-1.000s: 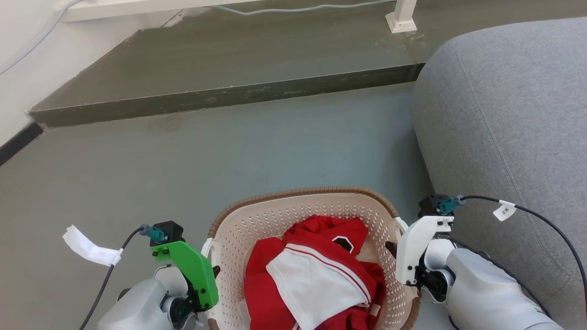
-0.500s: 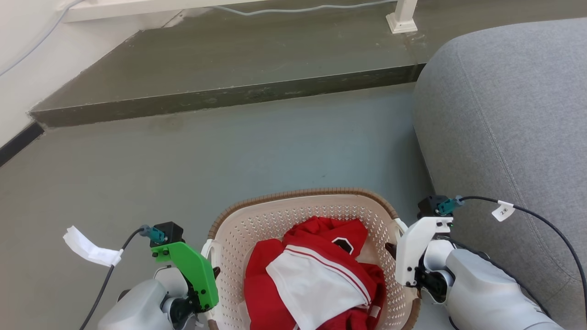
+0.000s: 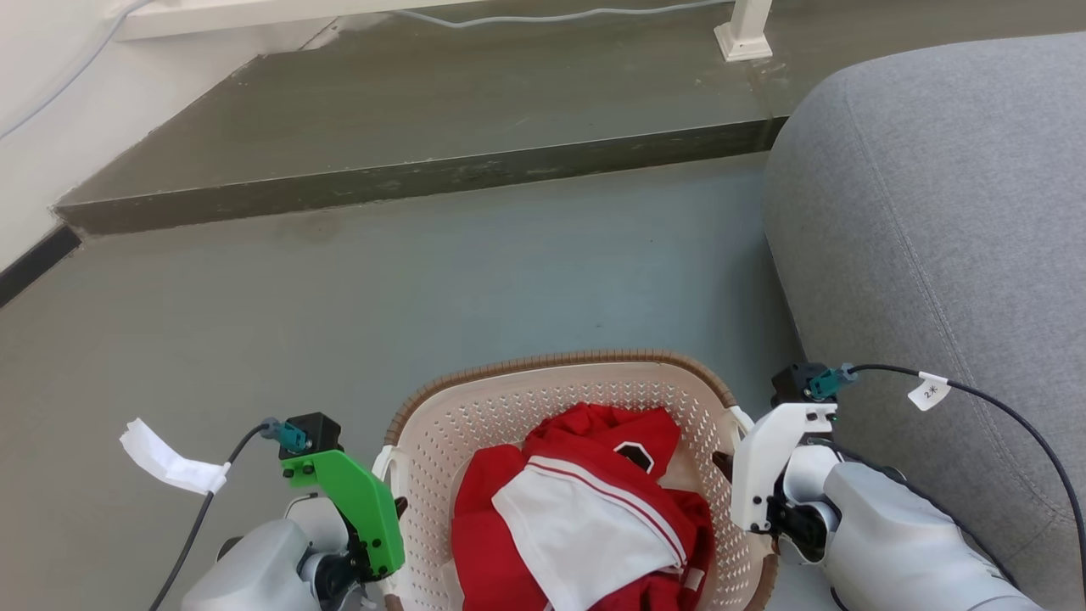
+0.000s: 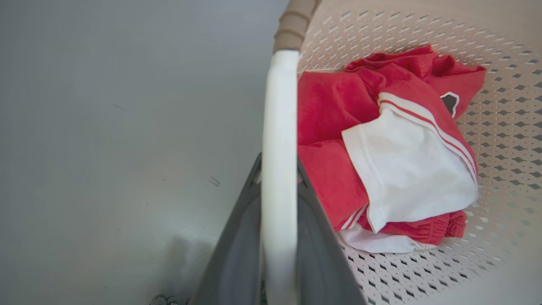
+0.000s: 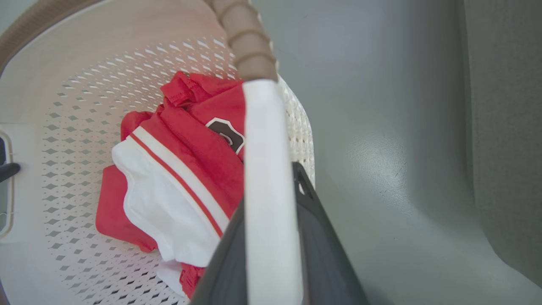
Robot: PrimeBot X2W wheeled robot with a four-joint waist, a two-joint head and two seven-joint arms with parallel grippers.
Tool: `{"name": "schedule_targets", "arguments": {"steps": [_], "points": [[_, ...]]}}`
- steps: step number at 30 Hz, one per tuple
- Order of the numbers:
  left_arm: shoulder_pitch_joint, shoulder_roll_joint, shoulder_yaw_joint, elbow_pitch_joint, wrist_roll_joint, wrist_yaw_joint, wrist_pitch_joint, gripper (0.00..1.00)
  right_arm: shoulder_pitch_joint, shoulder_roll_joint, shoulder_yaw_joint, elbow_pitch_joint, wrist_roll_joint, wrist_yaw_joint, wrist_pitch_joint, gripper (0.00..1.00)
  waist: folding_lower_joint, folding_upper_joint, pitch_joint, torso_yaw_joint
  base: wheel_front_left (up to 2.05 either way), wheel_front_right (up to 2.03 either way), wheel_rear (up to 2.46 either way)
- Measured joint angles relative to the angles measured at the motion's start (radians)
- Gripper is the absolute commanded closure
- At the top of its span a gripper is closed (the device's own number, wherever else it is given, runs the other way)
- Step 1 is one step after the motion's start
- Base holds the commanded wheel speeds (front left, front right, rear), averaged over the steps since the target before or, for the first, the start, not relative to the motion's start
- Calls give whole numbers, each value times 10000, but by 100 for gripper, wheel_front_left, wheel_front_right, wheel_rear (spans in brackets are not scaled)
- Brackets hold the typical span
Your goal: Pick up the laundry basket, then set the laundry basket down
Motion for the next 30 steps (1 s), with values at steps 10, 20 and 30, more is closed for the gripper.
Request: {"name": "schedule_targets", "arguments": {"steps": [10,20,30], "points": [[0,25,-40,0,-178,0,-44,100,-43,0,199,19,130,0,-79,100,0,0,71,-1,0,0,0],[-220,198,-2,-169,-238,-2,-458,100,-420,17,251,36,165,2,-479,100,0,0,697,-12,0,0,0],[-911,347,-10,-522,-144,-2,-1164,100,-1133,10,146,50,167,2,-1162,100,0,0,1831,24,0,0,0]]}}
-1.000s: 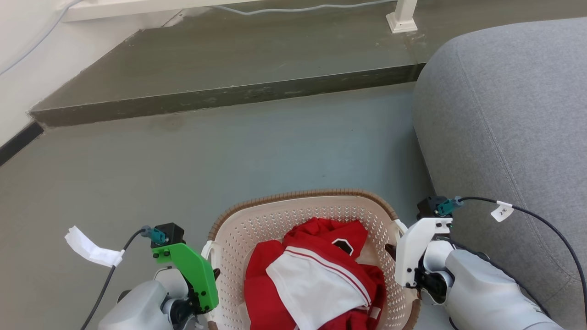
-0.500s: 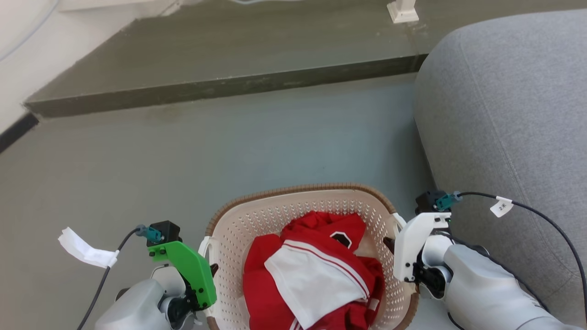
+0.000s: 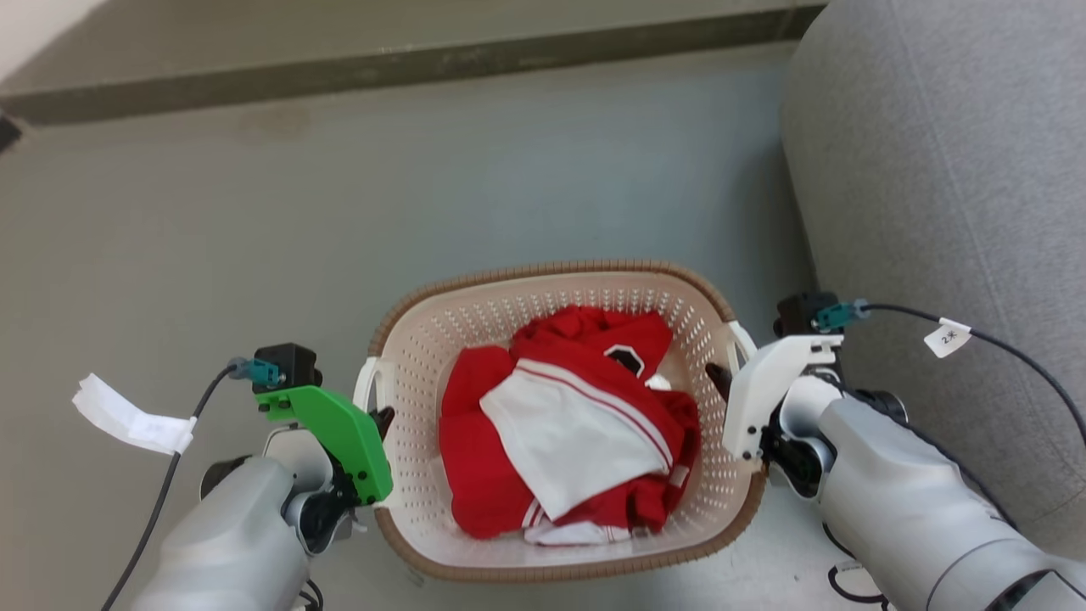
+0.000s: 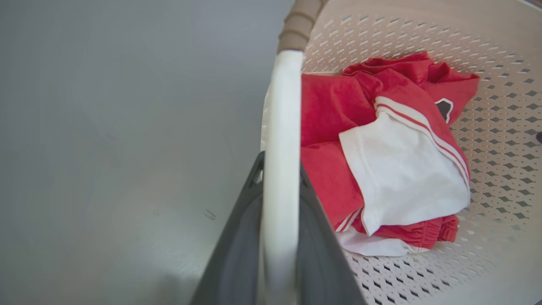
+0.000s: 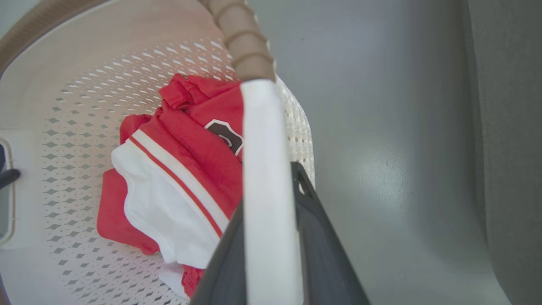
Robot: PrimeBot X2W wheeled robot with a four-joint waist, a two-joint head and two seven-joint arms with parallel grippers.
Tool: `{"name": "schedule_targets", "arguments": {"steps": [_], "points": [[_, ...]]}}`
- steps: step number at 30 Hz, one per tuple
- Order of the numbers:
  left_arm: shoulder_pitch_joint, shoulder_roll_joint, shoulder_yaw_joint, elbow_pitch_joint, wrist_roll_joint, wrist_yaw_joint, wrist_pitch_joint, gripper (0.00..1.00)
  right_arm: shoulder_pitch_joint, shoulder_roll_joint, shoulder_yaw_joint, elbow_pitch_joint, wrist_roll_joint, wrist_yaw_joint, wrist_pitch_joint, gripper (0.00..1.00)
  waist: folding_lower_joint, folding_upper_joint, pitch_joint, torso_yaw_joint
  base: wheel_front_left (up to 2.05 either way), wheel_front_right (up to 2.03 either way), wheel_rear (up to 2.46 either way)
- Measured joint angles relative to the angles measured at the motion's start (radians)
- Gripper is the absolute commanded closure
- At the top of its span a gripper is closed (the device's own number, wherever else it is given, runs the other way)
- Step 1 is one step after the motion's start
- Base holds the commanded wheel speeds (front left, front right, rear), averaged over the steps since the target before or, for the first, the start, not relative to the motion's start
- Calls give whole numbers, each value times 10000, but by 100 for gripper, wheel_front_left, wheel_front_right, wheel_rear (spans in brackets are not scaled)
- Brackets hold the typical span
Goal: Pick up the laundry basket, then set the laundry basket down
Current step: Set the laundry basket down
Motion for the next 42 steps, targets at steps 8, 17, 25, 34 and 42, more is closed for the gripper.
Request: {"name": "schedule_targets", "arguments": {"steps": [8,17,25,34,42], "points": [[-203,25,-15,-186,12,2,-523,100,-302,-8,-13,127,-25,2,-604,100,1,0,900,44,0,0,0],[-825,113,40,-454,92,4,-1292,100,-879,-6,-155,267,-100,13,-1394,100,2,0,1846,82,0,0,0],[-1055,174,4,-502,134,4,-1565,100,-1157,6,-157,324,-159,13,-1781,100,2,0,2599,120,0,0,0],[-1624,205,-46,-577,276,4,-1929,100,-1625,4,-215,441,-219,6,-2320,100,1,0,3567,192,0,0,0],[-1886,215,-73,-591,276,6,-2207,100,-1955,0,-242,476,-291,4,-2510,100,1,0,4313,288,0,0,0]]}}
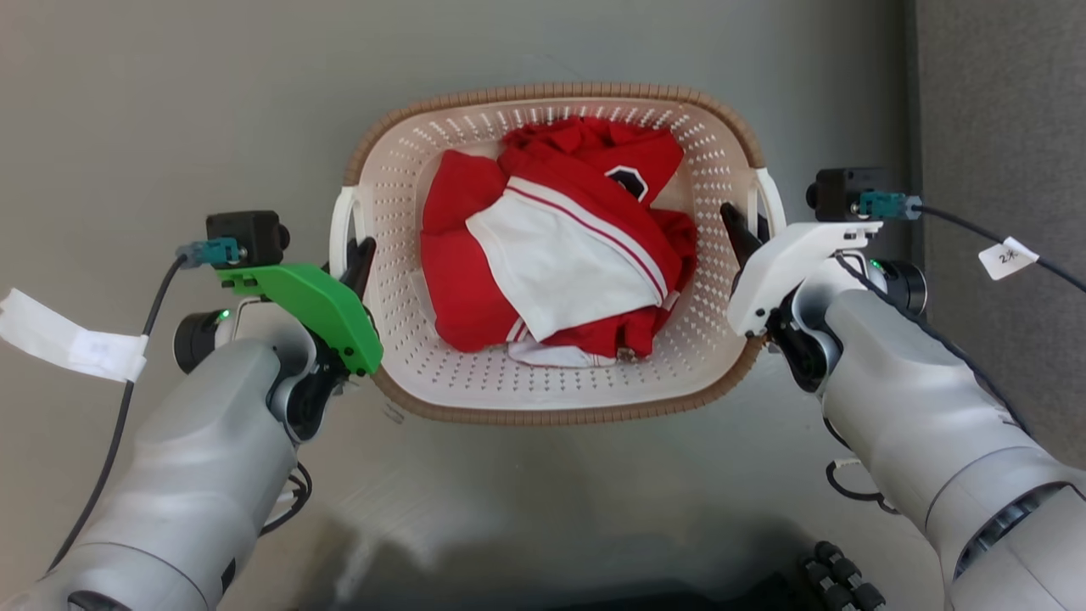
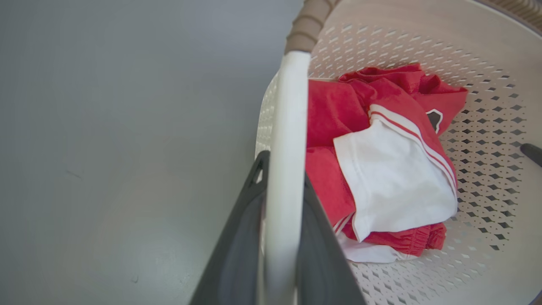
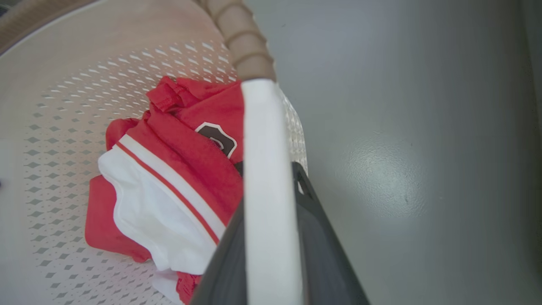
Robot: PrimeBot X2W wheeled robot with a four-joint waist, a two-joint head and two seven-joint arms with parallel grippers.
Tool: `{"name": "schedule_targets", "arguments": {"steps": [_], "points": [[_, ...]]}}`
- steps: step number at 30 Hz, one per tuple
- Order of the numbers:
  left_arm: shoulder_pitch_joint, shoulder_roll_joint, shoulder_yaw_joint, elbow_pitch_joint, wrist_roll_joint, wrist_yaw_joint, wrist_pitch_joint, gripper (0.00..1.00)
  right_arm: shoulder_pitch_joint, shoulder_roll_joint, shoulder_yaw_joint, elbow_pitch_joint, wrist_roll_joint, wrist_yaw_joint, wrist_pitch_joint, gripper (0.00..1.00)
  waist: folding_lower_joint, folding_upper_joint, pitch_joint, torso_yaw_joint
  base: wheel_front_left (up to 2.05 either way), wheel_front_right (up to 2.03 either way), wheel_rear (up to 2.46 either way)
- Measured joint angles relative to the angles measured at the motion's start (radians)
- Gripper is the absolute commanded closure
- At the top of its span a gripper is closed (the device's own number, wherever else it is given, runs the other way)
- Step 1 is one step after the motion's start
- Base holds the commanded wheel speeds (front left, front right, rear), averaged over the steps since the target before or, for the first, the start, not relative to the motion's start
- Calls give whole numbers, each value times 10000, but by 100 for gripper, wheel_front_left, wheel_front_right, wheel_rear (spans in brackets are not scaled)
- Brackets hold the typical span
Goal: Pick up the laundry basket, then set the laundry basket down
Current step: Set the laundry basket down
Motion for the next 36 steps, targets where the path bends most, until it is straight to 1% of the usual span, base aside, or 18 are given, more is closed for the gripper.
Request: {"name": "schedule_targets", "arguments": {"steps": [18,21,30,36], "points": [[-507,54,-82,67,0,0,-529,100,-530,2,-134,-58,0,-15,-209,100,0,0,1163,68,0,0,0],[-575,52,-115,65,0,0,-602,100,-560,10,-217,-61,2,-104,-280,100,0,0,1299,62,0,0,0],[-809,25,-337,109,0,0,-631,100,-592,13,-337,42,73,-105,-293,100,0,0,1689,120,0,0,0],[-819,23,-456,132,-2,0,-665,100,-592,13,-336,61,88,-104,-297,100,-1,0,1762,171,0,0,0]]}}
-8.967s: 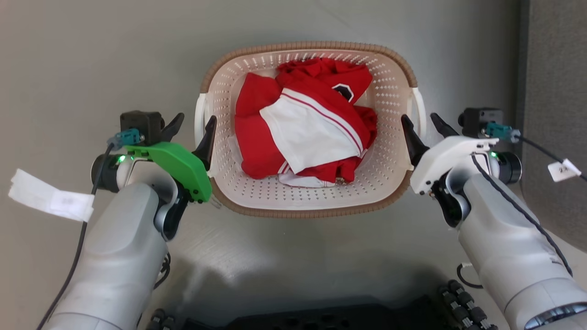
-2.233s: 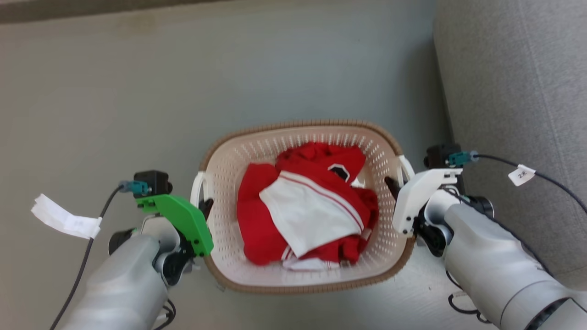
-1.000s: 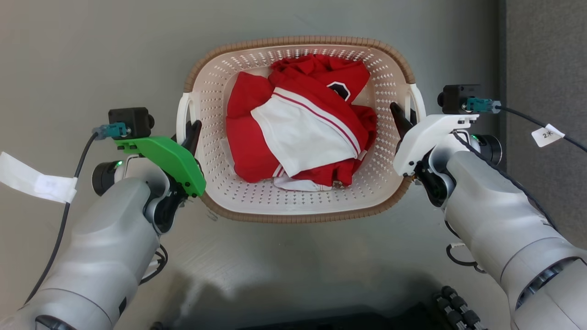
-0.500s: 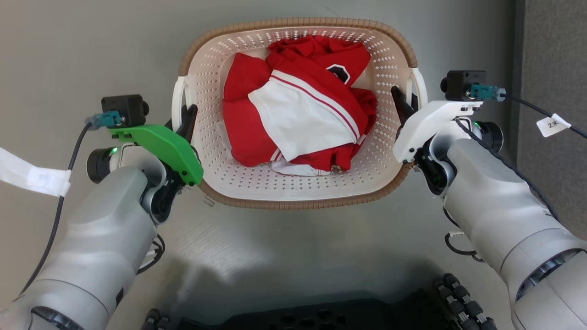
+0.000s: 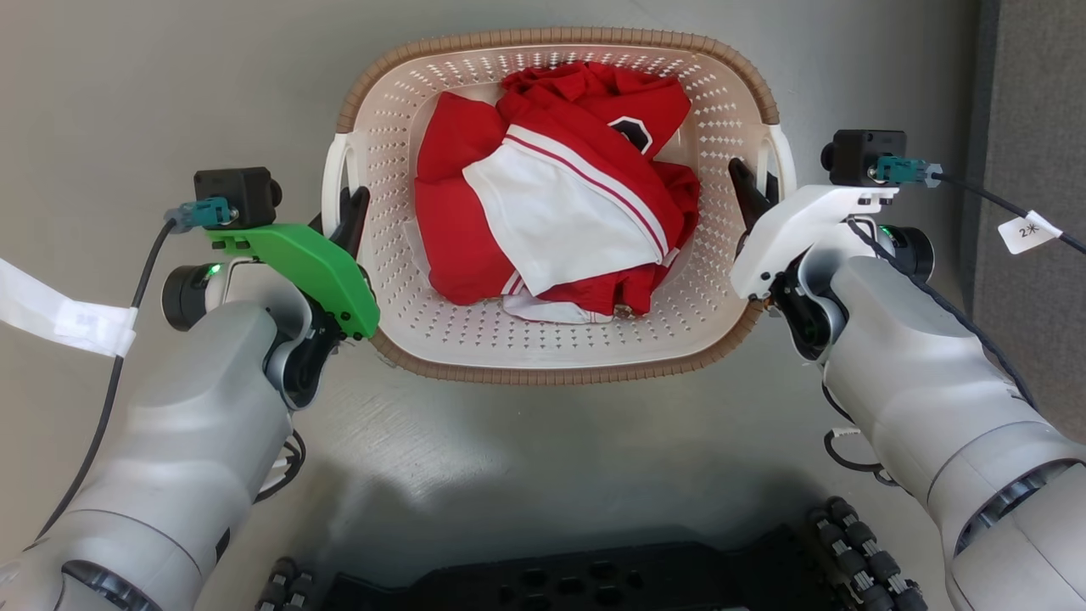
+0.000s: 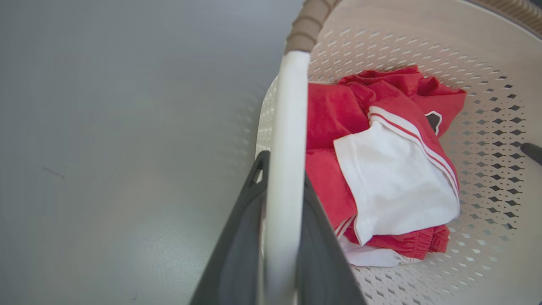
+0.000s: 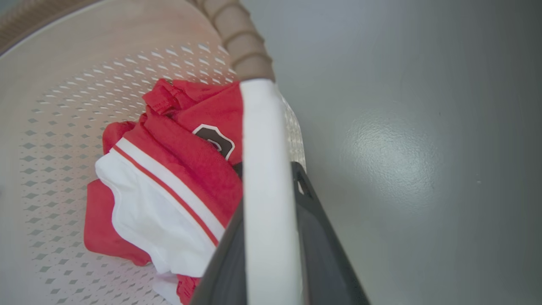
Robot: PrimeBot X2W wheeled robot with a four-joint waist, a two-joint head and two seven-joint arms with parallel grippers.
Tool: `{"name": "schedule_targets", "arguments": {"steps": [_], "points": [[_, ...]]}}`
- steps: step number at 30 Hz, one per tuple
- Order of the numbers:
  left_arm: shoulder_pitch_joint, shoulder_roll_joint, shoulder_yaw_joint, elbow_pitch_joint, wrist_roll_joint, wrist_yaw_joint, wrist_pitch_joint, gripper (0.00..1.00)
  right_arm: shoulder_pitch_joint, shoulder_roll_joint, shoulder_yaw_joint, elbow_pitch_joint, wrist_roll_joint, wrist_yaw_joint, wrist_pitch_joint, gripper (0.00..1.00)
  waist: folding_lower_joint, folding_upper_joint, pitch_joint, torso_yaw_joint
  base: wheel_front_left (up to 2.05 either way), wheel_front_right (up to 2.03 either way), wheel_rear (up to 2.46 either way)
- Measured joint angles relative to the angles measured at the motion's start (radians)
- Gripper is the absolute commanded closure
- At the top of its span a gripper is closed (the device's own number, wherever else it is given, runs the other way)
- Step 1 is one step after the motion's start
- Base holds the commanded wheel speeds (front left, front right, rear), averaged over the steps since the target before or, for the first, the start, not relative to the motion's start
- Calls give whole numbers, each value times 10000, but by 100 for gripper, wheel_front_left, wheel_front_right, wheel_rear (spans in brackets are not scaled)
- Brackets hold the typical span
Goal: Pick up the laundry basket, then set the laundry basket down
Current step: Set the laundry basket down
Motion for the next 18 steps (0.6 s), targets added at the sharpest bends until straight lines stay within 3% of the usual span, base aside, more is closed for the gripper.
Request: {"name": "schedule_targets", "arguments": {"steps": [8,9,10,11,18], "points": [[-67,-4,-142,17,-23,0,-8,100,-9,4,-23,81,100,-2,-2,100,0,0,97,39,0,0,0],[-81,-10,-150,29,-29,0,-8,99,-15,8,-35,100,104,-8,-12,81,0,0,106,42,0,0,0],[-93,-21,-151,44,-35,0,-8,50,-24,15,-48,115,117,-44,-12,45,0,0,113,45,0,0,0],[-94,-36,-148,52,-100,-4,-8,0,-31,19,-86,128,161,-61,-12,0,0,0,118,47,0,0,0],[-103,-38,-182,81,-309,-4,-8,0,-179,2,-169,249,221,-178,-15,0,0,0,113,50,0,0,0]]}}
